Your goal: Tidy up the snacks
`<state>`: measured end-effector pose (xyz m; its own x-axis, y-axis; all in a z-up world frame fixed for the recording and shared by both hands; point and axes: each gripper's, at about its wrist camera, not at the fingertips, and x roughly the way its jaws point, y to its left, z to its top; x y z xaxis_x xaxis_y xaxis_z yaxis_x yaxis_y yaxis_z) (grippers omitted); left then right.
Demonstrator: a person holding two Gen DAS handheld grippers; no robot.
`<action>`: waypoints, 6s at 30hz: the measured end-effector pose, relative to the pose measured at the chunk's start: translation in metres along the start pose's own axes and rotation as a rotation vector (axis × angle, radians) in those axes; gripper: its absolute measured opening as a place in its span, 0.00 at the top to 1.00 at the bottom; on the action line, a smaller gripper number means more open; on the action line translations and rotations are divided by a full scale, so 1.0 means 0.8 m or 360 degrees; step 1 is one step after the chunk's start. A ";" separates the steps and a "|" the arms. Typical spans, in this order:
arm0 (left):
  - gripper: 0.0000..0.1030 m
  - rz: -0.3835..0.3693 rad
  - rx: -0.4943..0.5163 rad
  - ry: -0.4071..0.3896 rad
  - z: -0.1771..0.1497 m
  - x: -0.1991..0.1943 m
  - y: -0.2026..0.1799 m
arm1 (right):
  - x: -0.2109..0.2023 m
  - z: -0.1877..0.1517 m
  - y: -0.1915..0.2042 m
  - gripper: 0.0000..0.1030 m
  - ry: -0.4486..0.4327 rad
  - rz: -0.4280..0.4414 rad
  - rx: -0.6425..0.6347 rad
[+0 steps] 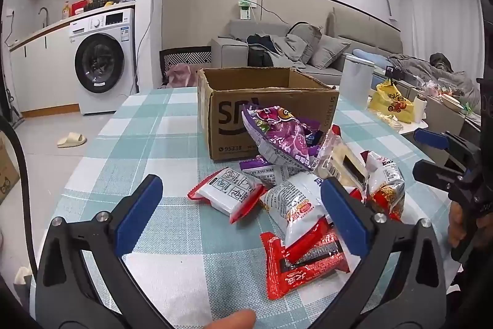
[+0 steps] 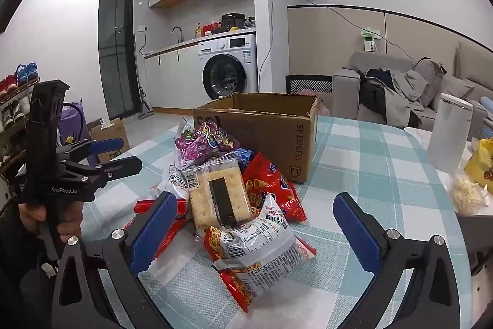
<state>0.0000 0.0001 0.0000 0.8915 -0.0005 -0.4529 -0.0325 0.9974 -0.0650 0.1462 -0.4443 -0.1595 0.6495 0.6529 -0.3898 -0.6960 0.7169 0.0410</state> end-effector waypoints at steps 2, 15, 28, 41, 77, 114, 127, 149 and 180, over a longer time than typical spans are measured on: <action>0.01 0.0010 -0.0001 0.0000 0.000 0.000 0.000 | 0.000 0.000 0.000 0.00 -0.0005 -0.0001 0.0000; 0.01 0.0001 0.0023 0.0011 0.000 0.001 -0.001 | 0.005 -0.002 -0.004 0.00 0.0011 0.0005 0.0013; 0.01 0.0000 0.0026 0.0013 0.000 0.000 -0.007 | 0.005 -0.001 -0.002 0.00 0.0017 0.0004 0.0017; 0.01 0.0001 0.0027 0.0014 0.000 0.000 -0.007 | 0.005 -0.001 -0.002 0.00 0.0019 0.0007 0.0020; 0.01 -0.0022 0.0025 0.0036 -0.008 0.010 -0.017 | 0.008 -0.002 0.000 0.00 0.0048 -0.0025 0.0005; 0.01 -0.0204 0.0022 0.0341 -0.002 0.047 -0.040 | 0.044 -0.015 -0.016 0.00 0.0421 0.0041 0.0072; 0.01 -0.0247 0.0026 0.0474 0.006 0.085 -0.057 | 0.073 -0.022 -0.016 0.01 0.0549 0.0050 0.0086; 0.33 -0.0503 -0.0133 0.0554 0.006 0.110 -0.045 | 0.067 -0.025 -0.010 0.32 0.0533 0.0111 0.0055; 0.44 -0.0560 -0.0148 0.0378 0.014 0.031 -0.015 | 0.042 -0.016 -0.019 0.36 0.0388 0.0215 0.0160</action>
<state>0.0274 -0.0115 -0.0007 0.7270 -0.3670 -0.5803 0.2046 0.9226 -0.3271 0.1749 -0.4365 -0.1849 0.4517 0.6748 -0.5836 -0.7294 0.6560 0.1941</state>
